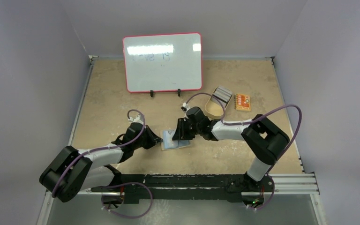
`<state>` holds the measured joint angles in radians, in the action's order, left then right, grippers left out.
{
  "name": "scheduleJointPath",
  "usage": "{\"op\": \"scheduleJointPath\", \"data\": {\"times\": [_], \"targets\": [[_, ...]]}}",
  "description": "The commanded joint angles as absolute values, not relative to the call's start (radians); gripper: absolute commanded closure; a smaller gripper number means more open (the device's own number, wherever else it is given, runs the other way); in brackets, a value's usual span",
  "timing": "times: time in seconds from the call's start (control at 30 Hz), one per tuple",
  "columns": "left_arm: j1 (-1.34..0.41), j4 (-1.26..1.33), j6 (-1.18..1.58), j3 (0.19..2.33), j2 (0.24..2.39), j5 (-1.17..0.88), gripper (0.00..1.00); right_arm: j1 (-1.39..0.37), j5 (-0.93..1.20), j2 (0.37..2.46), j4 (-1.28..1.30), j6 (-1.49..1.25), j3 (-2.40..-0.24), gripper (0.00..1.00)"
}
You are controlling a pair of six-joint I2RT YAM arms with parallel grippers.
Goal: Put the credit cards into the card holder
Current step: Insert the credit card into the card holder.
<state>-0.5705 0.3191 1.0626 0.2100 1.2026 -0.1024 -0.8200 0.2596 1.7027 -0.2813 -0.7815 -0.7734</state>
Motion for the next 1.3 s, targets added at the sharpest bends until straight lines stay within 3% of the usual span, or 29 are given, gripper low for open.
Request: {"op": "scheduleJointPath", "data": {"times": [0.0, 0.17, 0.67, 0.83, 1.0, 1.27], "targets": [[-0.575, 0.279, 1.038, 0.24, 1.186, -0.099, 1.0, -0.837, 0.282, 1.644, -0.166, -0.711, -0.835, 0.63], [-0.575, 0.269, 1.032, 0.244, 1.174, -0.091, 1.0, -0.835, 0.192, 1.589, -0.043, -0.662, -0.863, 0.62], [-0.575, 0.285, 1.031, 0.25, 1.195, -0.115, 1.0, -0.842, 0.212, 1.716, -0.155, -0.717, -0.911, 0.53], [-0.575, 0.286, 1.017, 0.273, 1.216, -0.125, 1.0, -0.86, 0.295, 1.714, -0.209, -0.724, -0.908, 0.65], [-0.575, 0.204, 0.976, 0.334, 1.216, -0.108, 1.0, -0.849, 0.294, 1.676, -0.128, -0.742, -0.902, 0.64], [-0.575, 0.154, 0.947, 0.355, 1.192, -0.097, 1.0, -0.785, 0.103, 1.538, 0.107, -0.491, -1.036, 0.57]]}}
